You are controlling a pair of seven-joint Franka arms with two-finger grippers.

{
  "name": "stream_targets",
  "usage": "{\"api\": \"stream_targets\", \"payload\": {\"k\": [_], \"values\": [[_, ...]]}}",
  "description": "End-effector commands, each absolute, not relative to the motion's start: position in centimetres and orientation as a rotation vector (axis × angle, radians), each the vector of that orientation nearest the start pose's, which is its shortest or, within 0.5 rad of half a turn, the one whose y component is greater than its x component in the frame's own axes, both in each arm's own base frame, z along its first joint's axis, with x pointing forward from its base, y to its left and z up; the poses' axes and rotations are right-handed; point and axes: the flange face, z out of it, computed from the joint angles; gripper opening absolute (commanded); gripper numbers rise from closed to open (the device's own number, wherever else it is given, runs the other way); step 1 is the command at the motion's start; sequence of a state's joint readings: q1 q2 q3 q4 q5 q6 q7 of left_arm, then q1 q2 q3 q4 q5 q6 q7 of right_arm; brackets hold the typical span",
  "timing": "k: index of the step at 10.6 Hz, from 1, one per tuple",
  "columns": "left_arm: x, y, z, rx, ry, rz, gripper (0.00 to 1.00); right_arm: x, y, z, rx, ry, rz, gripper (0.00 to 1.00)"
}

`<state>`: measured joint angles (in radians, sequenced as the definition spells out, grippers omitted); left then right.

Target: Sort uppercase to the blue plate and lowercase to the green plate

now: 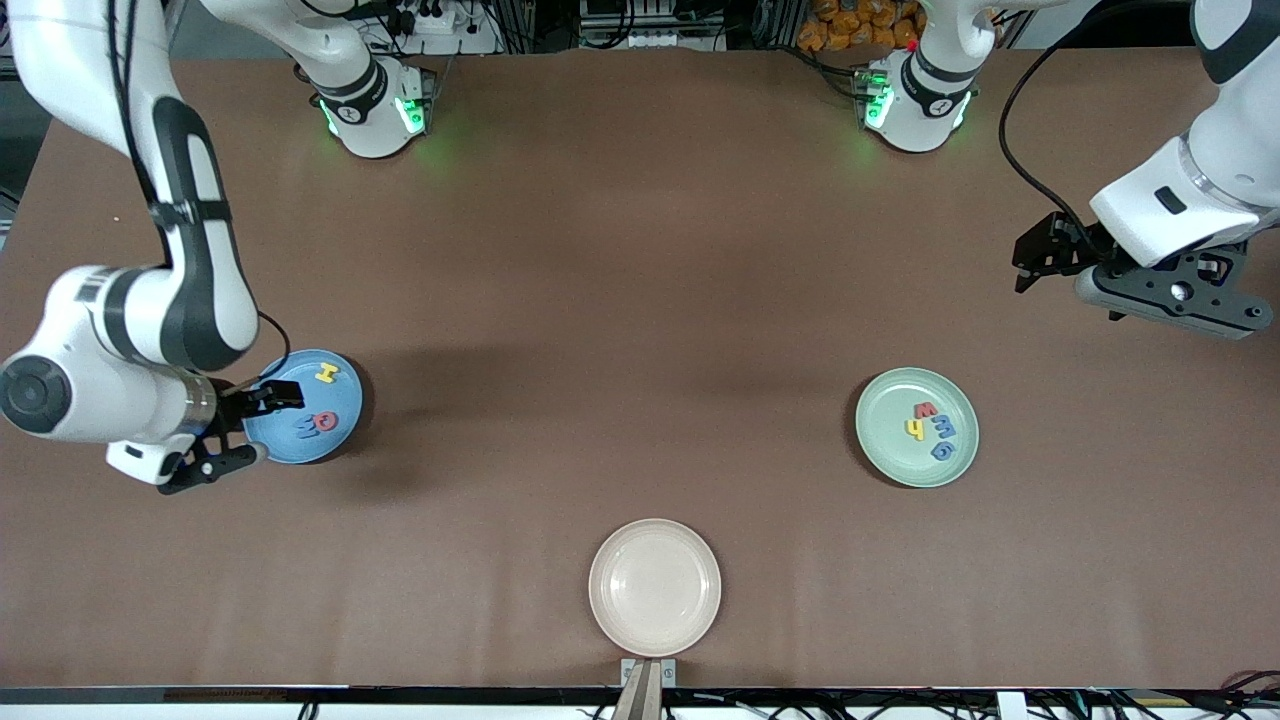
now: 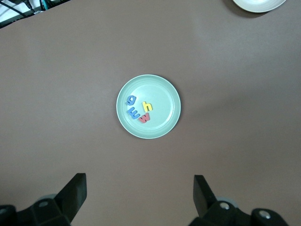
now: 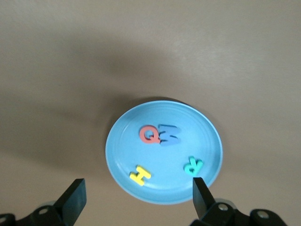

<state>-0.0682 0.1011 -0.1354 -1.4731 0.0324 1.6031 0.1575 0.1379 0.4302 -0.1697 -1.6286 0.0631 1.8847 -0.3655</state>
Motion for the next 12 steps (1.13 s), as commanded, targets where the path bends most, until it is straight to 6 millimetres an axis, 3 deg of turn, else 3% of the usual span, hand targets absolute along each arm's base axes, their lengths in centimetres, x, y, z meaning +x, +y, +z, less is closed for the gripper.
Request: {"api": "stream_targets", "payload": {"k": [1,4,6,8,10,12], "values": [[57.3,-10.8,62.7,-3.095,0.556,-0.064,1.00,62.0,0.5,41.9,-3.109,-0.415,0.167,1.00],[56.8,-10.6,63.0,-3.094,0.546,-0.047,1.00,60.2,0.4,49.9,-3.121,-0.412,-0.003,1.00],[56.5,-10.8,63.2,-3.130,0.302,-0.020,1.00,59.8,-0.2,54.7,-3.130,-0.401,-0.140,1.00],[56.1,-10.6,64.0,-3.132,0.274,-0.041,1.00,59.1,-1.4,59.1,-3.146,-0.372,-0.173,1.00],[55.8,-10.6,64.0,-3.131,0.264,-0.013,1.00,58.3,-2.8,62.6,-3.151,-0.275,-0.137,1.00],[55.9,-9.3,64.6,-3.157,0.188,-0.022,1.00,57.4,-3.5,65.2,-3.157,-0.228,-0.115,1.00]]}}
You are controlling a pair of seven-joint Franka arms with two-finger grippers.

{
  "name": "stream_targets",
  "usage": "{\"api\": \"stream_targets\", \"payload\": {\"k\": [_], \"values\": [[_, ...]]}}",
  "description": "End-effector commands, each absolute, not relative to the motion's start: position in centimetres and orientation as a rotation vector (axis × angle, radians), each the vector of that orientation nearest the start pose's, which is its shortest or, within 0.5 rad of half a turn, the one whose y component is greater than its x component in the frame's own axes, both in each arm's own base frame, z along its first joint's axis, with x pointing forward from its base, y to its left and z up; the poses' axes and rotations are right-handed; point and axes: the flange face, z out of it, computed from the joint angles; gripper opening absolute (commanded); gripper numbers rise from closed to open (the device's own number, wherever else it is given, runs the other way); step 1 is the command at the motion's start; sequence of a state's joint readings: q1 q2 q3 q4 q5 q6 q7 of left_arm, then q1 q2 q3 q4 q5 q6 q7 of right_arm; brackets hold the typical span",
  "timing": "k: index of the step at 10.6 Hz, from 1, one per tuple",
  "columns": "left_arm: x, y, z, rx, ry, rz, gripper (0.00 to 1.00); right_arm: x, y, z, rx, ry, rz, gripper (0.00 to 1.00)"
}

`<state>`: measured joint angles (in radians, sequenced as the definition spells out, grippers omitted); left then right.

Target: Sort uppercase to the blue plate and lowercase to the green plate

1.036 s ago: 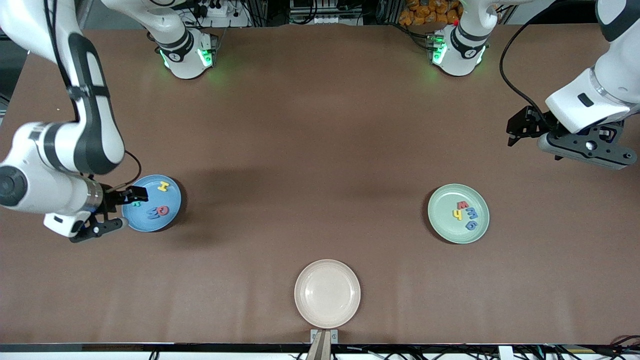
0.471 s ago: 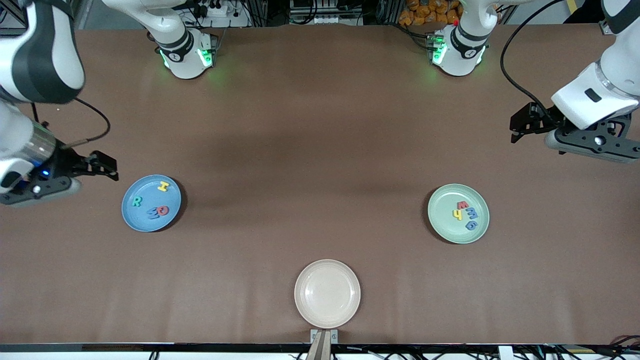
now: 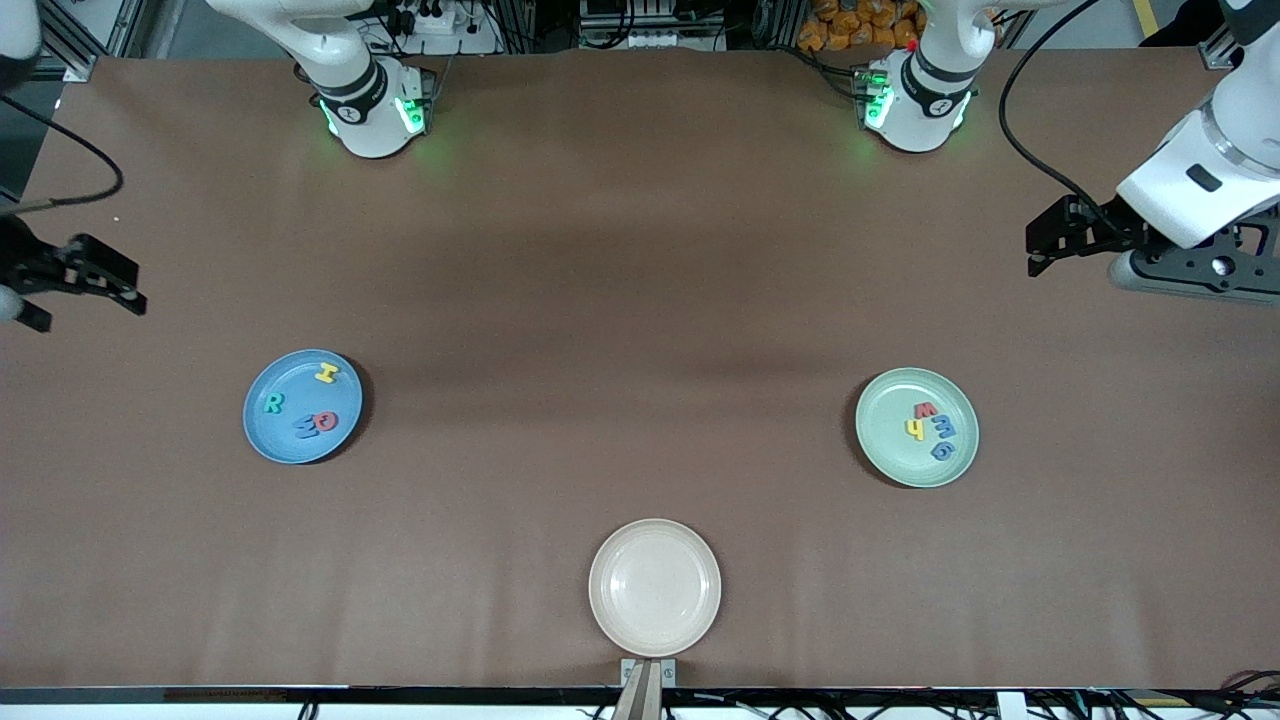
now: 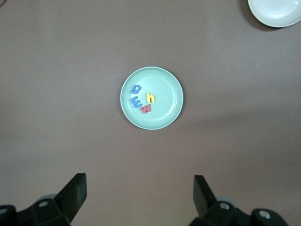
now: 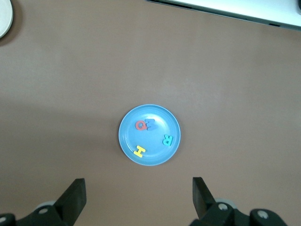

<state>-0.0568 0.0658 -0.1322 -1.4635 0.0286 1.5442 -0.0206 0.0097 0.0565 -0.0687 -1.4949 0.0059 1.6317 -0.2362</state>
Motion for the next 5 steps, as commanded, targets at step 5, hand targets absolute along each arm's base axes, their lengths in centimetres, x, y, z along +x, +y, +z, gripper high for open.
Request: {"api": "stream_targets", "payload": {"k": [5], "values": [[55.7,-9.2,64.8,-3.159,0.168,-0.019,1.00,55.2,-3.8,67.0,-3.144,-0.159,-0.033,1.00]]}}
